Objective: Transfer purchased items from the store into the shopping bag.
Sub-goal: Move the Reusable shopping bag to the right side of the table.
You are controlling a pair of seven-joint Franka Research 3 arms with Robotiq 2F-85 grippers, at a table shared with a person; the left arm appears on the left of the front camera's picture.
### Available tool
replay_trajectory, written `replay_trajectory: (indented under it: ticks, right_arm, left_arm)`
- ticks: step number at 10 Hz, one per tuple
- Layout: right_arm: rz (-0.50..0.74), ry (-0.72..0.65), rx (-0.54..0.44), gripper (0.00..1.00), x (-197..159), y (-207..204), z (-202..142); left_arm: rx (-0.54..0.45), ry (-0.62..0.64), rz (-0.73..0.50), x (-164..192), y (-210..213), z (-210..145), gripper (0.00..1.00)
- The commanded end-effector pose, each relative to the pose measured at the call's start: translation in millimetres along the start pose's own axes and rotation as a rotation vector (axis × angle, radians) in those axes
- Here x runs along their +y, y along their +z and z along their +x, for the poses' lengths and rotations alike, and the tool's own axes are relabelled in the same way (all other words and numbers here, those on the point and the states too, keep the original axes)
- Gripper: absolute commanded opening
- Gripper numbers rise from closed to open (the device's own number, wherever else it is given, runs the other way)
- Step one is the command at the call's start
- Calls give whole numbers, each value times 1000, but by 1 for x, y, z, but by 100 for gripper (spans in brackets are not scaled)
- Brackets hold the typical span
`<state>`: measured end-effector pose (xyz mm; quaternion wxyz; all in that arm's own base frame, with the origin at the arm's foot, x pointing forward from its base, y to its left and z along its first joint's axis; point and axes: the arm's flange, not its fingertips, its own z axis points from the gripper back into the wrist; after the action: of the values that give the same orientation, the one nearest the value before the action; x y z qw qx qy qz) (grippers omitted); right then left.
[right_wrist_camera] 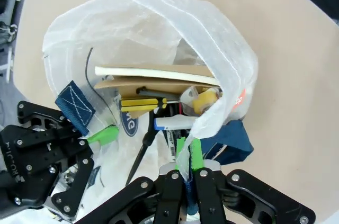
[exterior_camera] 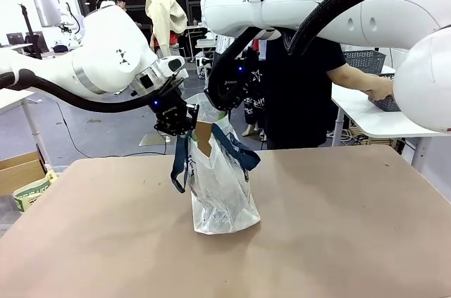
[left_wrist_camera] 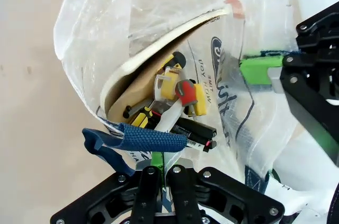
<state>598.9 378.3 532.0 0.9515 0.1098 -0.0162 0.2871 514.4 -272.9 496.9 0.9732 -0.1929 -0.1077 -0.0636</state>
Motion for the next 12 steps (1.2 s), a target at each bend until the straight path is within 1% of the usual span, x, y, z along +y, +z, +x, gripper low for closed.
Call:
replay_trajectory:
  ticks: [1, 3, 6, 9, 10, 11, 12]
  right_arm:
    - [53, -40, 0, 0, 12, 4, 7]
    - [87, -71, -23, 0, 15, 4, 16]
    - [137, -84, -22, 0, 21, 3, 24]
    - [166, -129, -35, 0, 16, 2, 27]
    - [175, -136, -32, 0, 16, 3, 28]
    - [160, -149, -24, 0, 16, 3, 27]
    - [113, -104, -26, 0, 6, -4, 17]
  left_arm:
    - [-52, -52, -55, -7, 2, 3, 0]
    - [-70, -99, -132, -12, 3, 4, 0]
    - [-82, -139, -180, -13, 0, 3, 0]
    - [-73, -187, -252, -11, -1, 3, 0]
    - [-73, -199, -249, -9, -1, 3, 0]
    - [-78, -166, -210, -5, 0, 3, 0]
    - [-55, -172, -206, -15, -3, 1, 0]
